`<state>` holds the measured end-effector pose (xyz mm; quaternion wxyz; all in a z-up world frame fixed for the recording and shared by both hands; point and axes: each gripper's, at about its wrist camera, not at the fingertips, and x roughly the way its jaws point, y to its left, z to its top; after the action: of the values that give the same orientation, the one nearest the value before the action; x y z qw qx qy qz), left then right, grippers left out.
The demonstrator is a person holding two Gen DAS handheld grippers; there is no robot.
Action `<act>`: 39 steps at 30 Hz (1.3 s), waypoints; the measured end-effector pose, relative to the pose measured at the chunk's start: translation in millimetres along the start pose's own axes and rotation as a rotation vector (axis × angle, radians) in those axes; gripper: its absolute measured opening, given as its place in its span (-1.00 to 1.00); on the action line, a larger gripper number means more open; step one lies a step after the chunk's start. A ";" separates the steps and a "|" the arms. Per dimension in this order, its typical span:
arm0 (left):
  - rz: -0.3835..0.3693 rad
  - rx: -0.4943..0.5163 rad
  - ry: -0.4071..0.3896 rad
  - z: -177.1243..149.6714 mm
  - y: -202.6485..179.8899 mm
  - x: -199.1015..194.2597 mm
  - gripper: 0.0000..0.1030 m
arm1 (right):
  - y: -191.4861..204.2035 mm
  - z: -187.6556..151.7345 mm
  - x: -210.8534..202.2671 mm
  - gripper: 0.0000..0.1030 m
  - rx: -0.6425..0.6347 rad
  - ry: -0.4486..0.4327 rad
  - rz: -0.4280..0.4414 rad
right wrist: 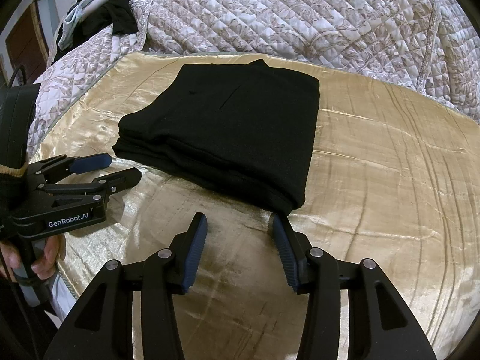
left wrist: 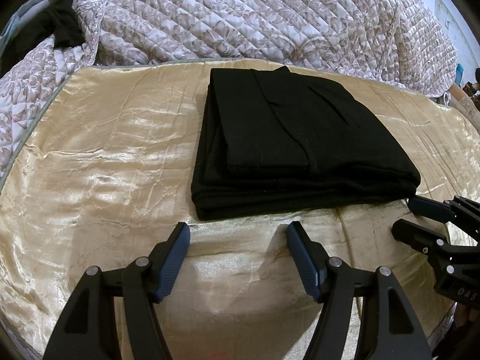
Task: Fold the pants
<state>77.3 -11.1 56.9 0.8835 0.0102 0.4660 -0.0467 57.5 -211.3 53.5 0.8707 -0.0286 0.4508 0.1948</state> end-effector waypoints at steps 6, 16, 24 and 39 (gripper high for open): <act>-0.001 0.000 0.000 0.3 -0.3 0.3 0.36 | 0.4 0.1 -0.2 -0.06 0.001 0.000 -0.002; 0.000 0.001 0.001 0.5 -0.9 0.2 0.36 | 1.6 -0.2 0.5 -0.04 0.000 0.000 -0.004; 0.001 0.002 0.001 0.0 -1.4 0.7 0.36 | 2.1 -0.4 0.8 -0.01 0.000 0.000 -0.005; 0.002 0.003 0.002 -0.1 -1.8 0.5 0.36 | 4.7 -0.1 1.7 0.04 -0.006 0.000 -0.008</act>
<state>77.3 -13.0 56.5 0.8831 0.0123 0.4667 -0.0464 56.6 -206.4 52.6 0.8714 -0.0331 0.4500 0.1924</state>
